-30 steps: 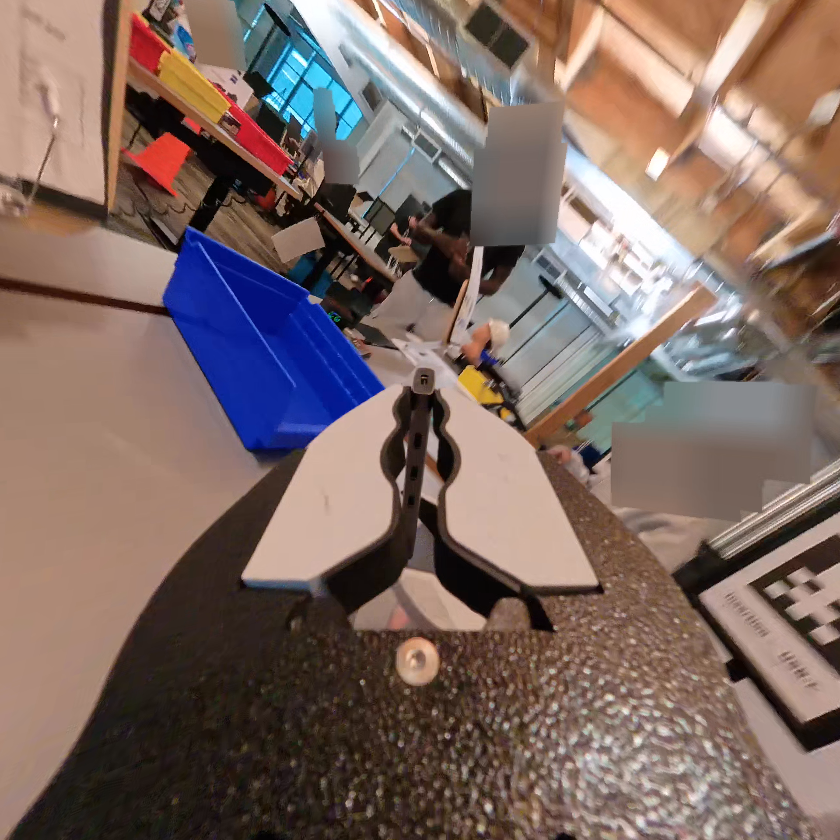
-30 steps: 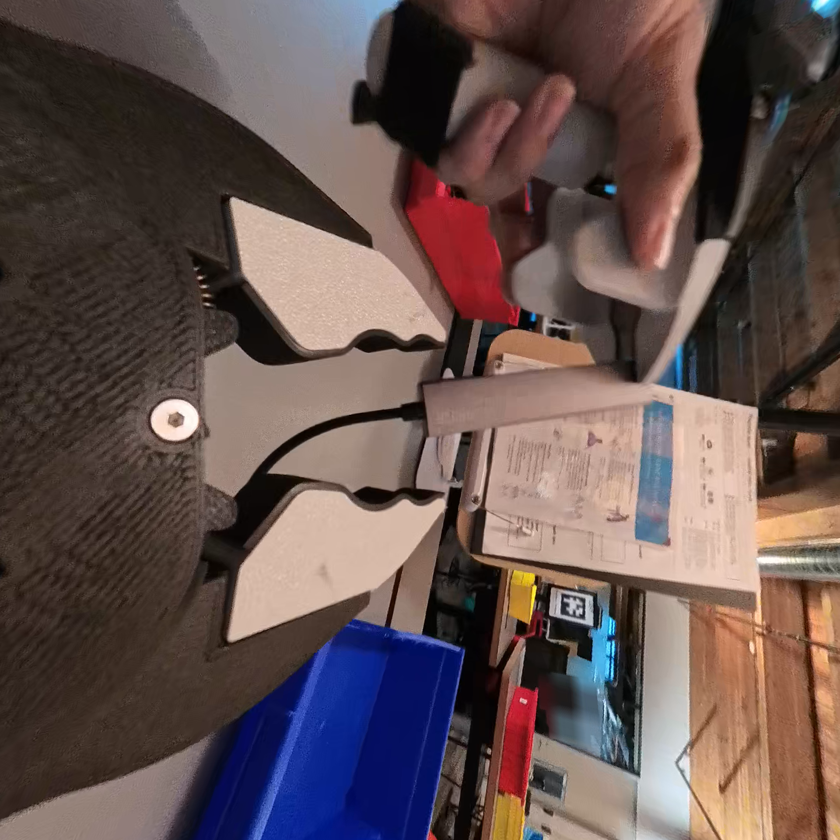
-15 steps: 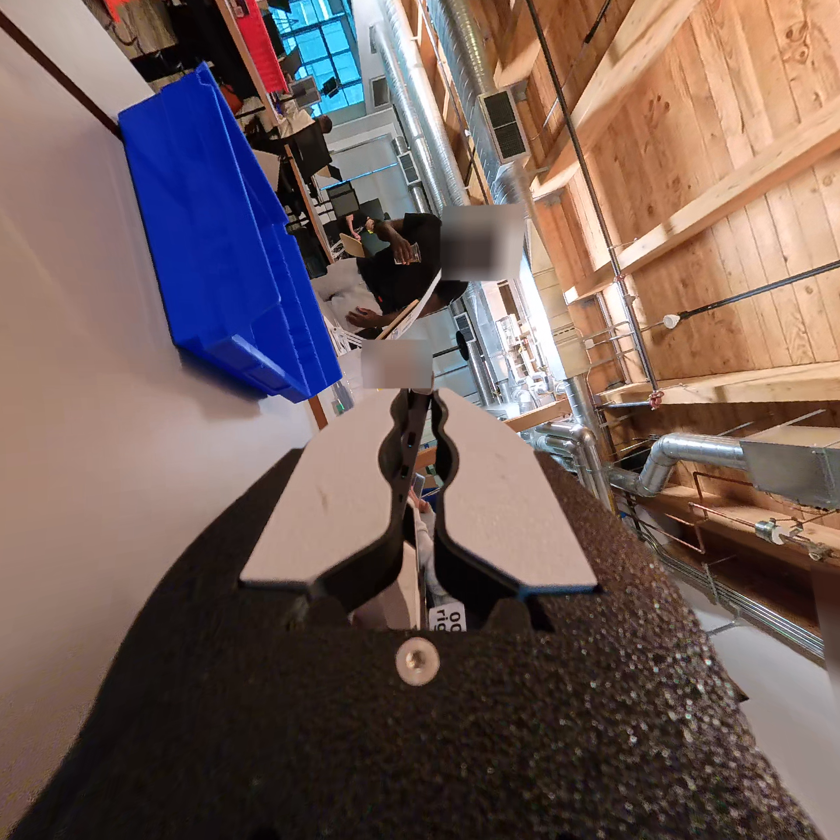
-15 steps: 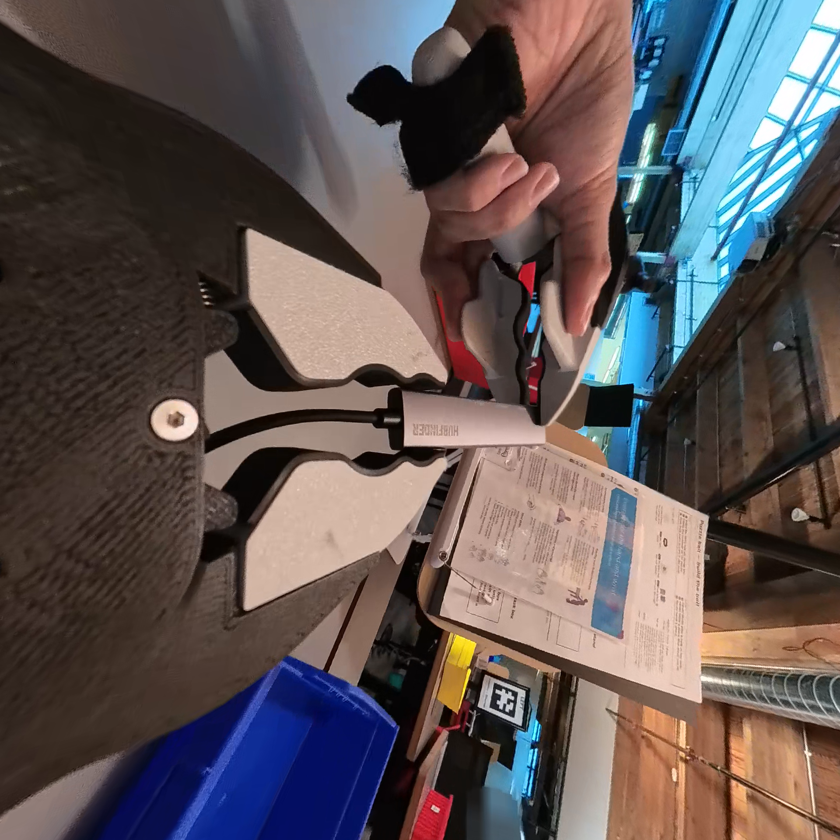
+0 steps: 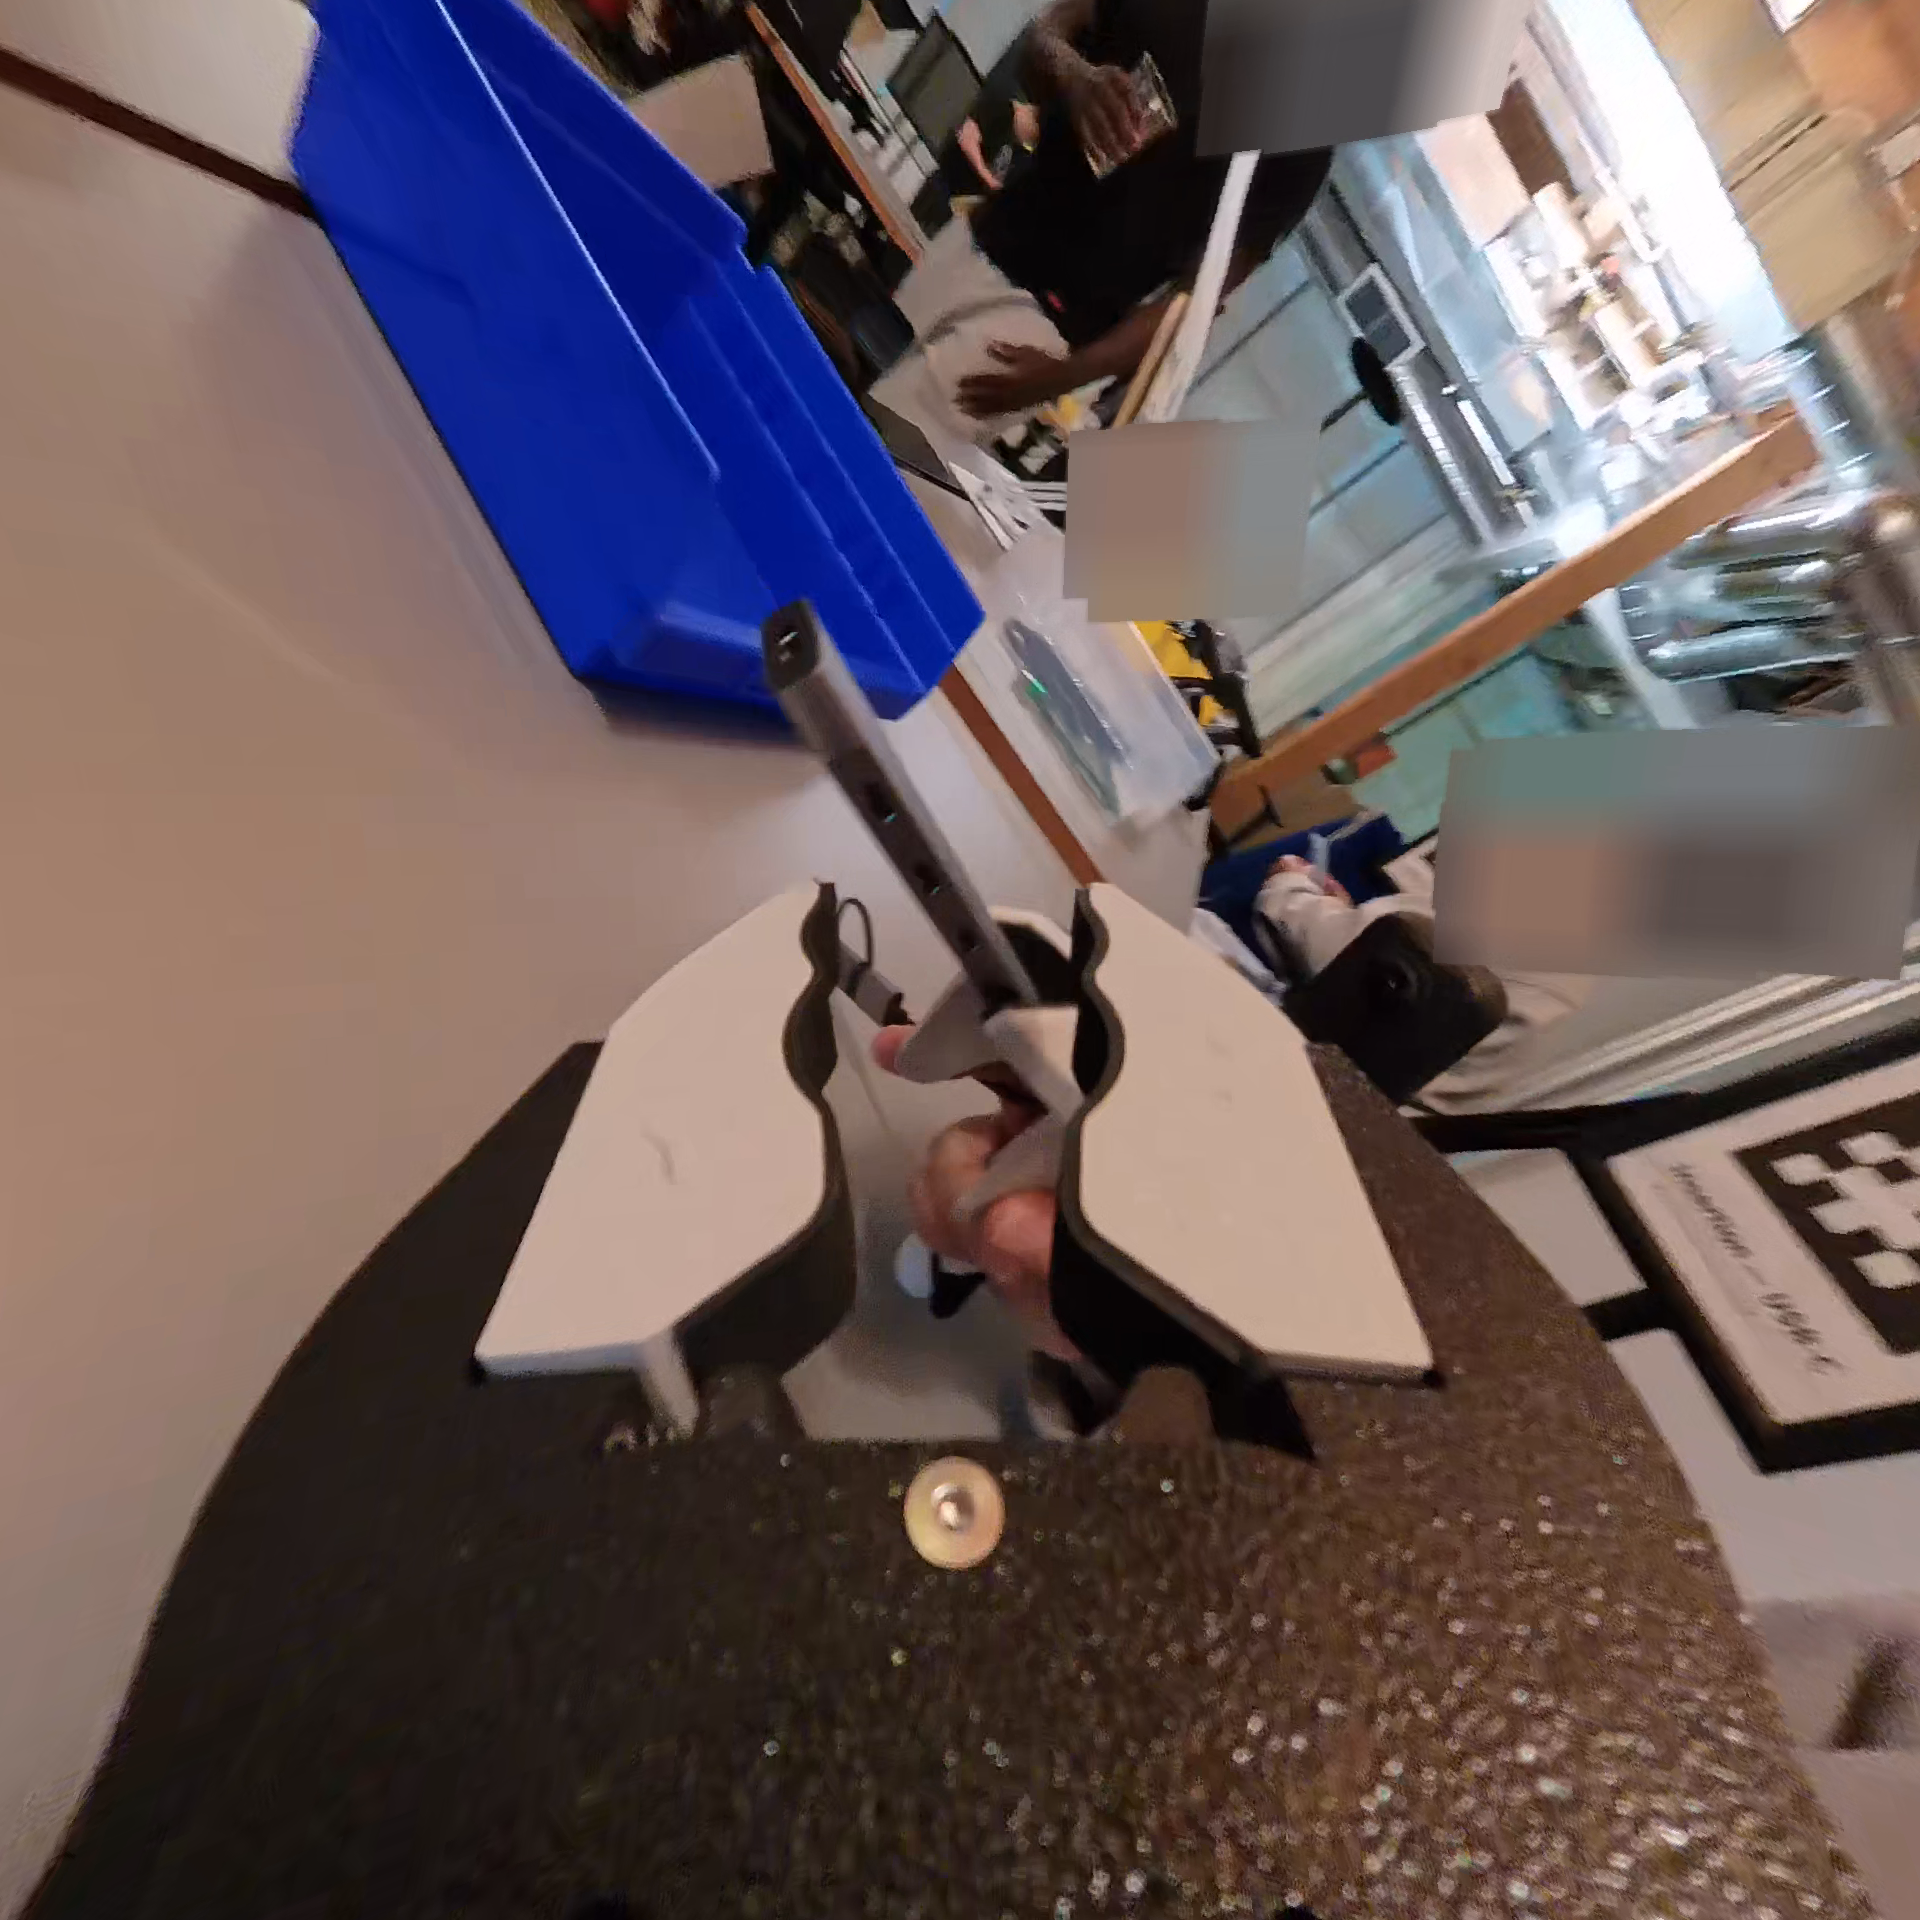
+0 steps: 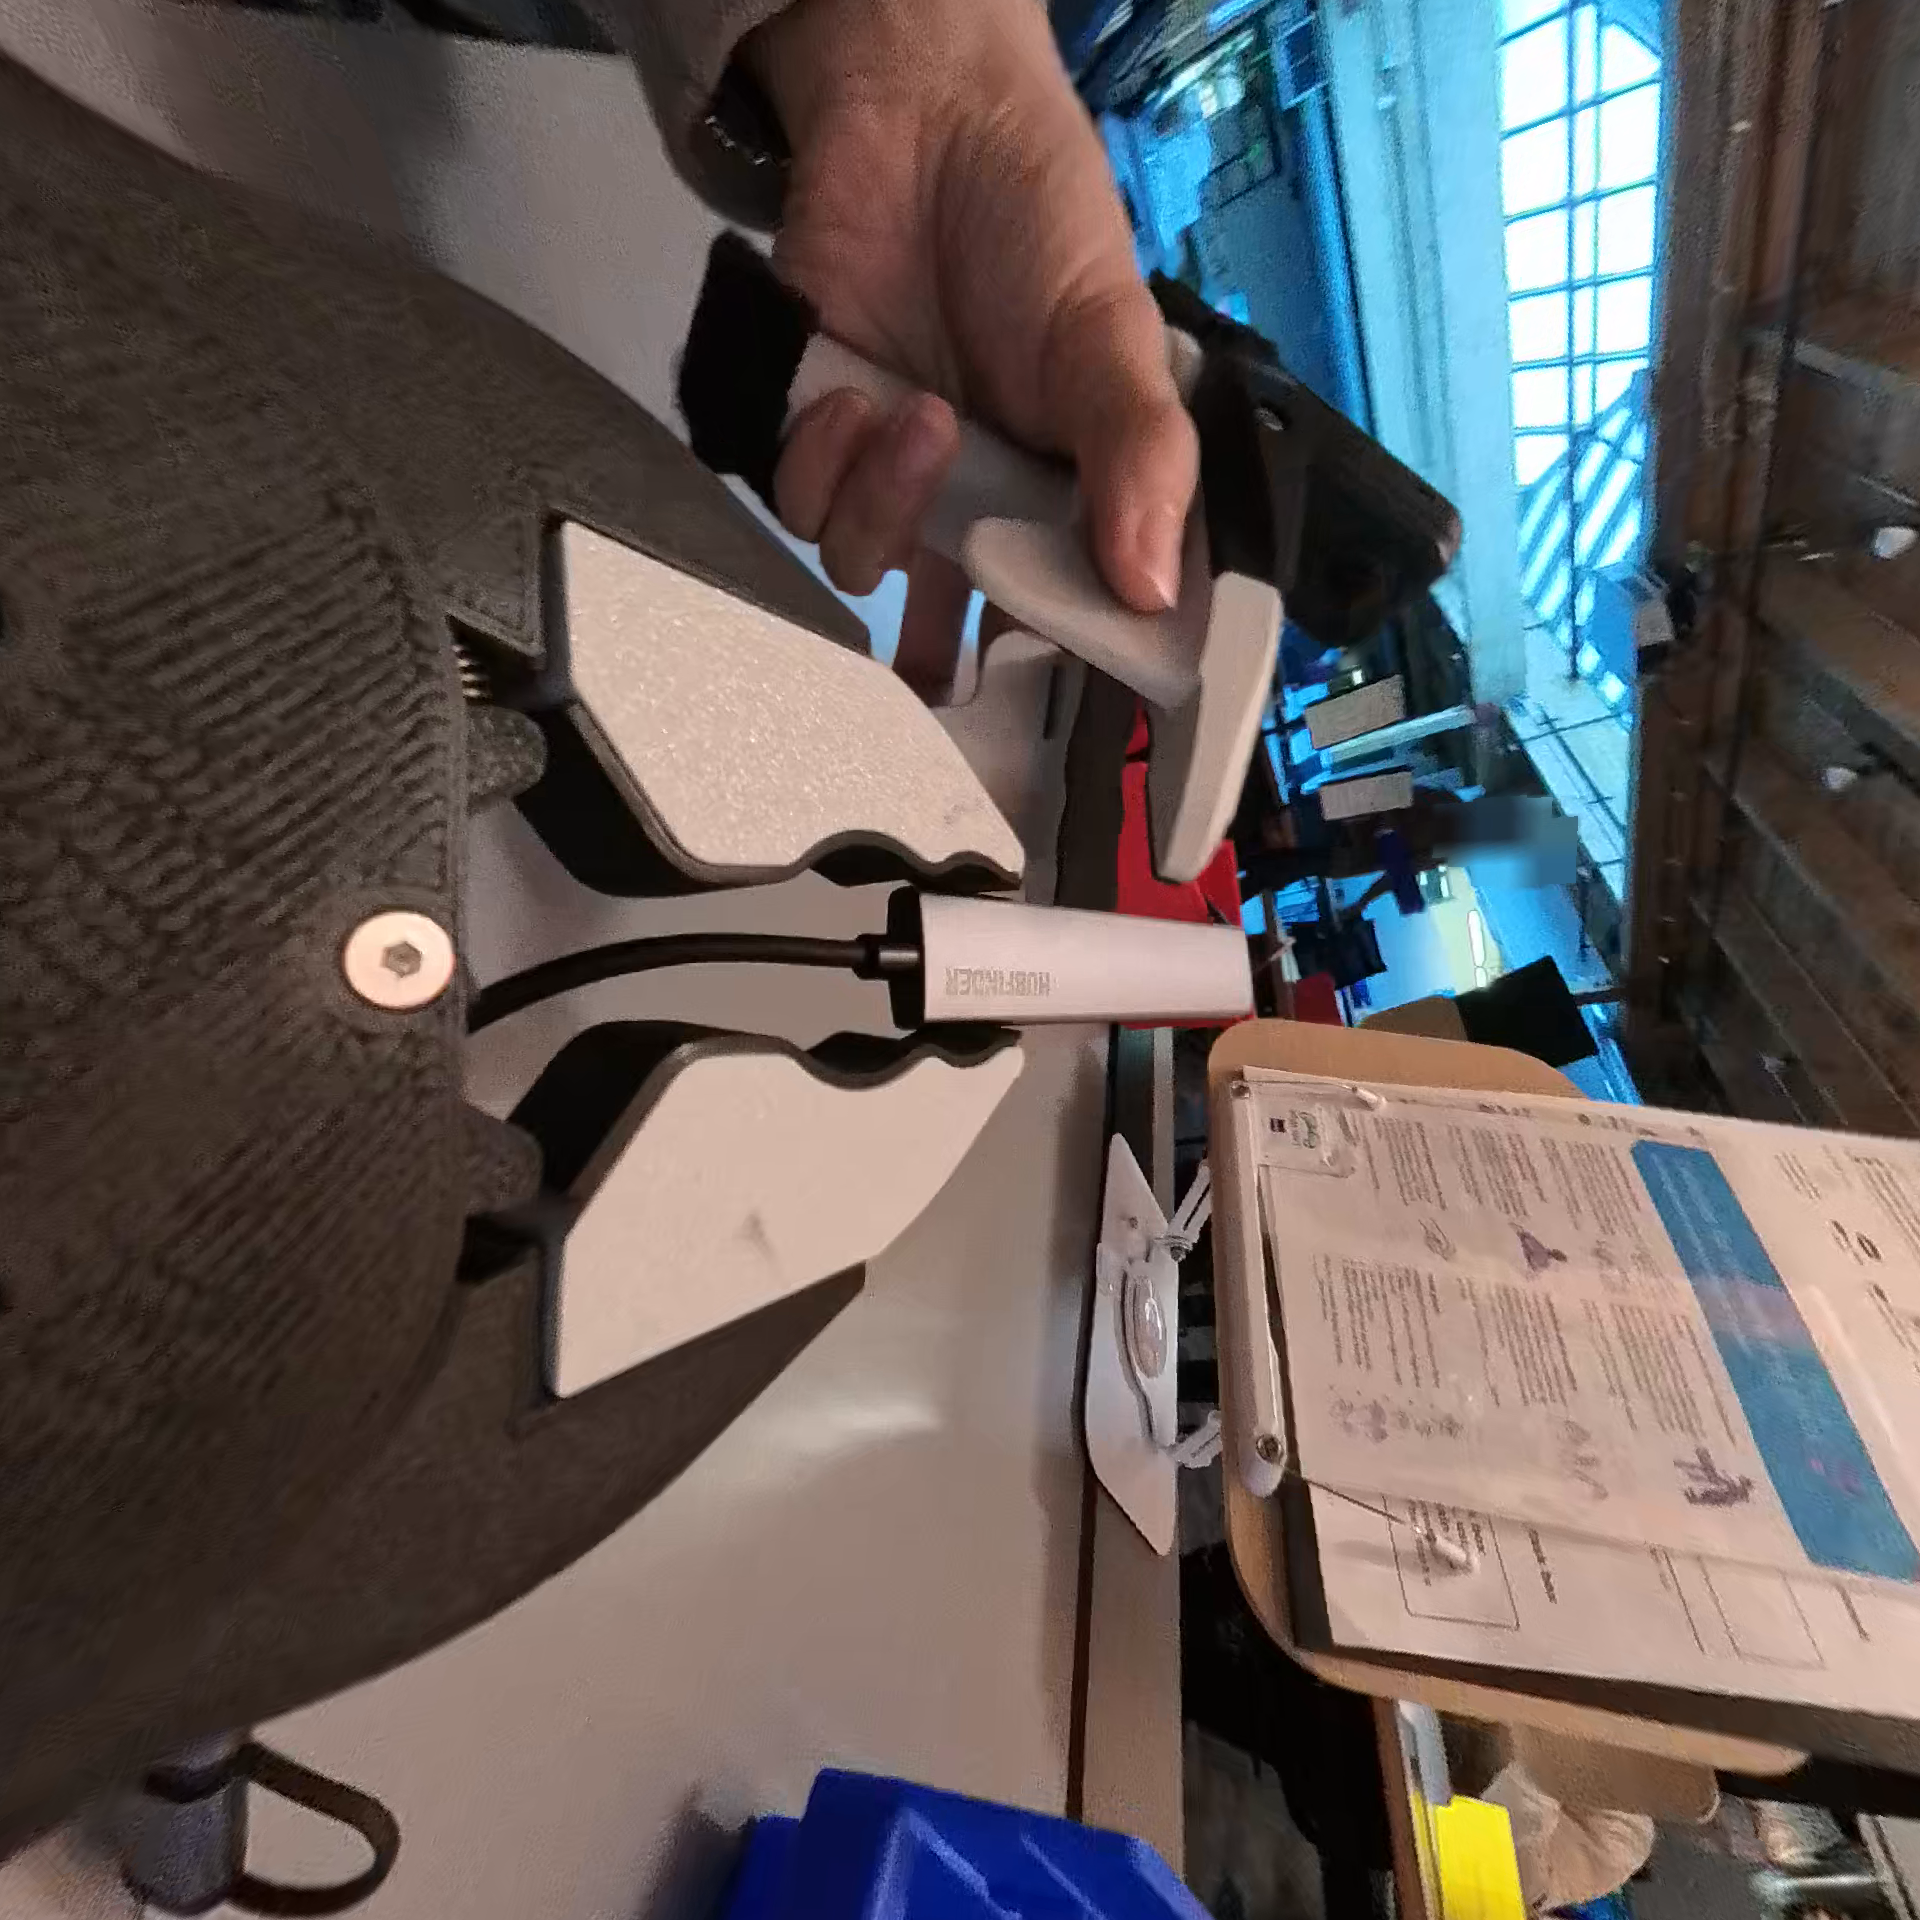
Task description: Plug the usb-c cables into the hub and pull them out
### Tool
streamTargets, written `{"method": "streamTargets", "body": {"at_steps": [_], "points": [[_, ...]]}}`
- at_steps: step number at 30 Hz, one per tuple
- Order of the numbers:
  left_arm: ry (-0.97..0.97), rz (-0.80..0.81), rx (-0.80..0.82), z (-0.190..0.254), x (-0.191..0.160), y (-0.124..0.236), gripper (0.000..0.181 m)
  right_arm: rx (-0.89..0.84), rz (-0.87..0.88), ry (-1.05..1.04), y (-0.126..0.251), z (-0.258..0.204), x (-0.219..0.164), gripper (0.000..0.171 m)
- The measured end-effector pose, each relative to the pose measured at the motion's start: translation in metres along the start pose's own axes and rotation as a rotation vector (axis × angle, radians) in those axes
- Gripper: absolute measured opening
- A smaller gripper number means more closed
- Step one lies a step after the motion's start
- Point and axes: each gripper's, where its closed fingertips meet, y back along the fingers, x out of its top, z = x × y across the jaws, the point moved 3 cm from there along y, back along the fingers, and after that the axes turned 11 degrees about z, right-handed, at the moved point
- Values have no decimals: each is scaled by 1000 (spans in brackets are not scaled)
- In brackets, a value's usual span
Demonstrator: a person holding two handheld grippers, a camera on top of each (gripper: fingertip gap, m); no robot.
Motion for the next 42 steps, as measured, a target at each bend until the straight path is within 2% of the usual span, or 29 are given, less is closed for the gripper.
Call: {"method": "streamTargets", "body": {"at_steps": [1,3,4,7,10,13,16,18,35,38,40,42], "points": [[44,-12,-13,-1,-2,-2,39,19,-17,28,0,-4,-4,25],[140,-20,-35,-5,-4,-5,15,28,-21,55,0,-9,-9,24],[187,-19,-67,-5,-5,-6,11,17,-8,70,1,-10,-9,24],[320,-4,-101,-9,-8,-7,8,6,-18,166,3,-8,-11,24],[520,27,-163,-10,-11,-8,8,5,46,253,6,-9,-5,24],[611,41,-187,-12,-14,-8,8,4,52,300,5,-10,-5,26],[648,30,-211,-8,-15,-8,8,-13,44,325,4,-7,-5,35],[629,18,-206,-5,-15,-9,8,27,42,334,5,-10,-6,24],[565,19,-152,-5,-15,-16,8,-55,66,421,7,-5,-3,24],[426,-1,-118,-9,-14,-16,10,-60,17,421,6,-3,-7,24],[245,-5,-87,-8,-8,-10,25,-99,28,410,7,1,-5,24],[16,19,-78,-3,8,2,28,-117,50,353,11,8,0,24]]}}
